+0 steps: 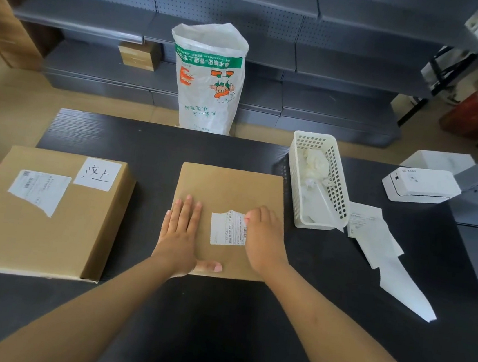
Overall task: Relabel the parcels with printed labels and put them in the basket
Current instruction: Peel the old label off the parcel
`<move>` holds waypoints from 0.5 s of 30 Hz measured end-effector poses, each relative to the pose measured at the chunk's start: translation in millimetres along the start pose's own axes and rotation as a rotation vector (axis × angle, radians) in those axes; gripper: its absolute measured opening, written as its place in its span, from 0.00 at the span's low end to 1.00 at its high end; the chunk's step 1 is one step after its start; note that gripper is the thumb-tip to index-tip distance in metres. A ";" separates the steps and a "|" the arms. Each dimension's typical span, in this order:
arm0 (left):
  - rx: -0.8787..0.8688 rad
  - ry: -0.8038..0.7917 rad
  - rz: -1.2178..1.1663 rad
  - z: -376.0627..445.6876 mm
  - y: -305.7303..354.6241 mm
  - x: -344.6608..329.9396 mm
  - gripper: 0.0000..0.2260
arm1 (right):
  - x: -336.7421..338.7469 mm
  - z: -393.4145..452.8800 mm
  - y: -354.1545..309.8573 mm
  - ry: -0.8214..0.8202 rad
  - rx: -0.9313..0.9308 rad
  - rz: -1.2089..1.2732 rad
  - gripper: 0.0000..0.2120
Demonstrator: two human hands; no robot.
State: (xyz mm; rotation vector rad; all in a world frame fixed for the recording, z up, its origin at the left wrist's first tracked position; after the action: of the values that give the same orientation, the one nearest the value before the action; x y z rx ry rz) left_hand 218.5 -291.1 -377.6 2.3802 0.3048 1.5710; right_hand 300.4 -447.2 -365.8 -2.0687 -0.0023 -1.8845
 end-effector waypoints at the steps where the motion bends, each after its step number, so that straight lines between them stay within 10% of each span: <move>1: -0.003 -0.006 -0.001 -0.1 0.3 0.0 0.62 | 0.5 -2.6 0.6 -0.001 0.015 -0.008 0.08; 15: 0.010 -0.038 0.017 -0.3 1.3 0.4 0.62 | 27.1 -1.5 -6.8 -0.345 -0.008 0.226 0.05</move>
State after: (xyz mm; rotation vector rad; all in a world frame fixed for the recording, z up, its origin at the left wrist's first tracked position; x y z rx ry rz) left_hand 218.4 -292.2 -376.7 2.4234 0.2857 1.5324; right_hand 300.6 -447.4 -337.8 -2.2656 0.1485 -1.3850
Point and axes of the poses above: each hand's wrist, its own z-axis towards the middle knuckle, its own x-axis out of the back of the hand, y = z × x, the point moved 3 cm from there along z, towards the middle knuckle, and after that the axes turned 14 degrees about -x, right-handed, at the moved point
